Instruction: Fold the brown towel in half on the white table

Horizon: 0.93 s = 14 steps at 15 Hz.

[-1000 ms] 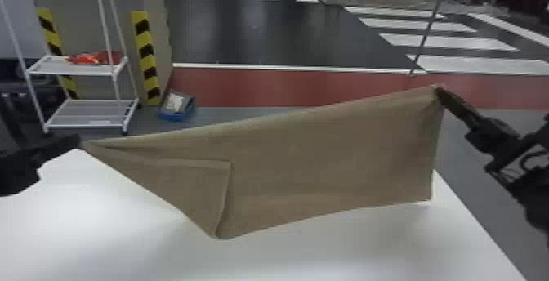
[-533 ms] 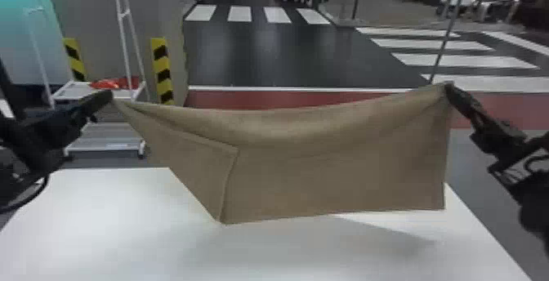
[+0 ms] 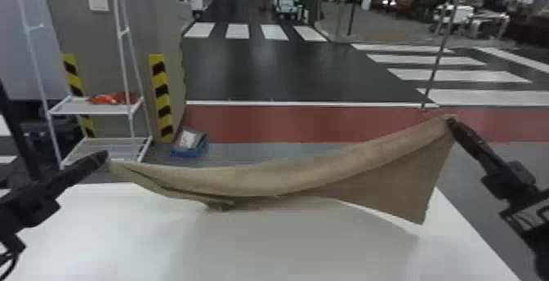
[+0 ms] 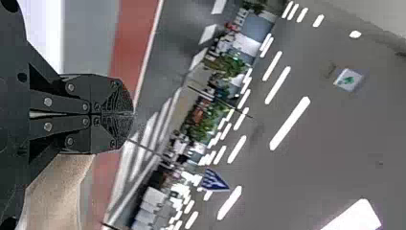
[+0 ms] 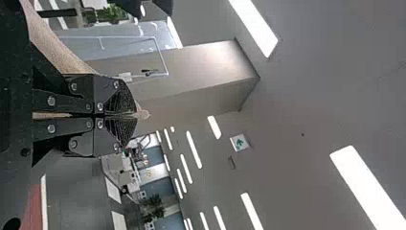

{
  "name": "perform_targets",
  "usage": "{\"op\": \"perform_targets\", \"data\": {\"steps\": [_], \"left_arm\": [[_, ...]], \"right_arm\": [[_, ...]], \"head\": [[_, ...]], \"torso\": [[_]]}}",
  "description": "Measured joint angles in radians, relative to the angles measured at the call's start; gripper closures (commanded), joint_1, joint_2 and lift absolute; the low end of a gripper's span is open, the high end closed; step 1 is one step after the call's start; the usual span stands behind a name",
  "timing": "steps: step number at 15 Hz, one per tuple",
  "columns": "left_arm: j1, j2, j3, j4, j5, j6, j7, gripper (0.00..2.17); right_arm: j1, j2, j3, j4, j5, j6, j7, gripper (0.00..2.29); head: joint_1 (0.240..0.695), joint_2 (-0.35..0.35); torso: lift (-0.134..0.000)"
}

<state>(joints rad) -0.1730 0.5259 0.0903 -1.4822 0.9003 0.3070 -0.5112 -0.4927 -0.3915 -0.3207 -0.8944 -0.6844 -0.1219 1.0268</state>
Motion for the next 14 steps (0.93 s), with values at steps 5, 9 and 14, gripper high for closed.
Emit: {"op": "perform_targets", "data": {"steps": [5, 9, 14], "left_arm": [[0.032, -0.022, 0.096, -0.02, 0.095, 0.005, -0.082, 1.38], [0.036, -0.045, 0.115, -0.068, 0.105, 0.025, -0.072, 1.38], [0.109, -0.048, 0.097, -0.153, -0.005, 0.141, 0.007, 1.09]], "right_arm": [[0.018, -0.013, -0.095, -0.032, -0.126, 0.007, -0.09, 1.12], [0.062, -0.054, -0.1, -0.092, -0.164, 0.046, -0.104, 1.12], [0.158, -0.014, -0.086, -0.174, -0.049, 0.036, -0.177, 1.12]], "head": [[0.473, -0.141], [0.451, -0.163], [0.536, -0.167]], "torso": [[-0.123], [-0.123], [-0.123]]}}
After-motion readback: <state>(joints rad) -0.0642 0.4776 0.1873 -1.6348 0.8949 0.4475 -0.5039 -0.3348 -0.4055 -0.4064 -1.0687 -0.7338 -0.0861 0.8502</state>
